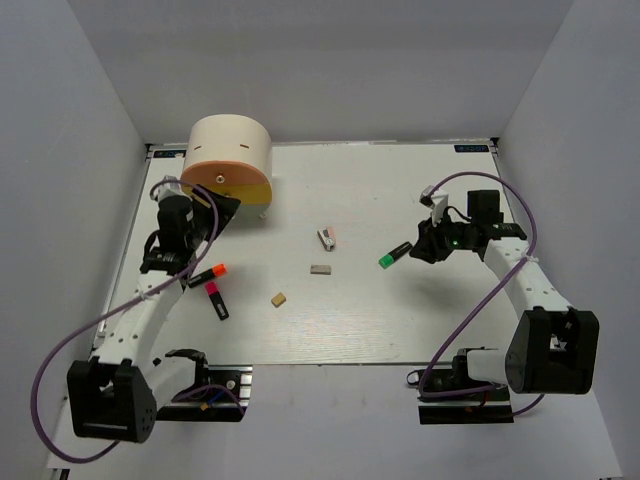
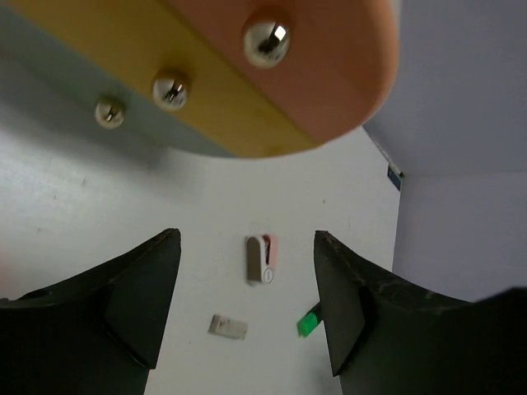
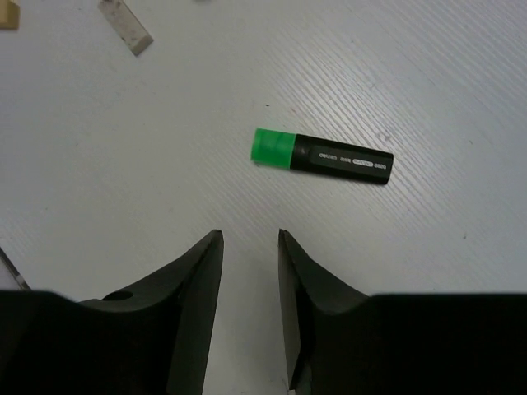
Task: Sort the stationery into containers
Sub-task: Open the drawer in the storage box.
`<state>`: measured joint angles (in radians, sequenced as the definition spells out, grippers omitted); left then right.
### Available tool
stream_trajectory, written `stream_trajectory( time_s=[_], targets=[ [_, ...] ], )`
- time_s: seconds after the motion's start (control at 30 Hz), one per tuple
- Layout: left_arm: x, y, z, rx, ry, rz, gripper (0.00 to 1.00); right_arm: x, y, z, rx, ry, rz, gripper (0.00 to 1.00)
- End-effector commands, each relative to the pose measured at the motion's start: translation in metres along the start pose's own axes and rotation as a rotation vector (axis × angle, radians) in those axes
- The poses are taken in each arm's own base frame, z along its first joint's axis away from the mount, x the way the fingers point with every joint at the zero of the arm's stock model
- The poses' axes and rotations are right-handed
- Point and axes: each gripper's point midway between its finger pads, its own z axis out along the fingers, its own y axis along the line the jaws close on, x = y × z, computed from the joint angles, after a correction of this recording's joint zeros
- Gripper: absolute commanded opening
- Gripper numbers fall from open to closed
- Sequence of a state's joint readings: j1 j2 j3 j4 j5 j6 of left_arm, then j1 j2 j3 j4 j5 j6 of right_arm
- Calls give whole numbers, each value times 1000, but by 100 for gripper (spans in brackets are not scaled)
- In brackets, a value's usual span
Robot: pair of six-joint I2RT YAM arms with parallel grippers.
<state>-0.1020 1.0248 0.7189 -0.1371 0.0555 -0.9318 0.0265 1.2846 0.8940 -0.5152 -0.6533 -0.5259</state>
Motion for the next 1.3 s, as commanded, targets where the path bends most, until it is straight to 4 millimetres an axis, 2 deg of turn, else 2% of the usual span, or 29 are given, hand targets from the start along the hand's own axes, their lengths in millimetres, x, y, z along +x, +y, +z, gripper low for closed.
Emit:
stream_trajectory(
  time_s=[0.0, 0.07, 0.1, 0.13, 0.17, 0.2, 0.23, 0.3, 0.33, 0.37, 0.4, 0.43, 0.47, 0.57, 0.6, 0.7, 0.73, 0.8, 0.87, 1.27],
  targets=[
    [-42, -32, 12, 79, -91, 36, 75, -18, 12, 4, -91, -89, -31, 38],
    [-47, -29, 21, 74, -91, 31, 72, -20, 12, 7, -104, -97, -33, 25],
    [-50, -29, 27, 73, -88, 28, 69, -21, 15, 7, -126, -104, -32, 10],
    [-57, -28, 29, 78, -111, 25, 67, -20, 16, 10, -147, -106, -27, 6],
    [-61, -27, 31, 86, -111, 12, 60, -23, 19, 9, -163, -117, -41, 4],
    [-60, -21, 35, 79, -103, 8, 57, -21, 20, 10, -174, -115, -38, 4],
    [-60, -25, 35, 98, -103, 11, 54, -20, 19, 11, -177, -114, -38, 2],
    [-64, -22, 37, 113, -105, -2, 47, -21, 22, 12, -193, -126, -57, 2],
    [-59, -20, 40, 120, -86, -2, 47, -22, 21, 11, -188, -133, -69, 2],
    [-68, -25, 39, 147, -112, -7, 46, -20, 23, 11, -193, -136, -76, 2],
    [-72, -21, 39, 146, -126, -21, 46, -22, 22, 12, -190, -143, -90, 2],
    [-67, -23, 39, 173, -110, -15, 46, -21, 23, 11, -189, -145, -95, 4],
    [-75, -28, 40, 203, -131, -18, 46, -19, 24, 12, -190, -147, -96, 4],
    [-75, -28, 44, 231, -123, -34, 46, -18, 23, 13, -194, -145, -100, 10],
    [-75, -23, 47, 223, -113, -39, 46, -19, 23, 14, -196, -145, -101, 10],
    [-75, -25, 49, 236, -111, -44, 46, -20, 20, 15, -194, -144, -98, 13],
    [-76, -20, 51, 225, -113, -49, 46, -20, 19, 14, -192, -147, -97, 13],
    [-77, -23, 52, 242, -115, -44, 47, -23, 18, 15, -191, -146, -101, 13],
    [-72, -18, 57, 231, -91, -58, 47, -22, 18, 16, -192, -143, -102, 13],
    [-68, -20, 62, 283, -84, -81, 47, -19, 16, 17, -186, -133, -99, 14]
  ],
)
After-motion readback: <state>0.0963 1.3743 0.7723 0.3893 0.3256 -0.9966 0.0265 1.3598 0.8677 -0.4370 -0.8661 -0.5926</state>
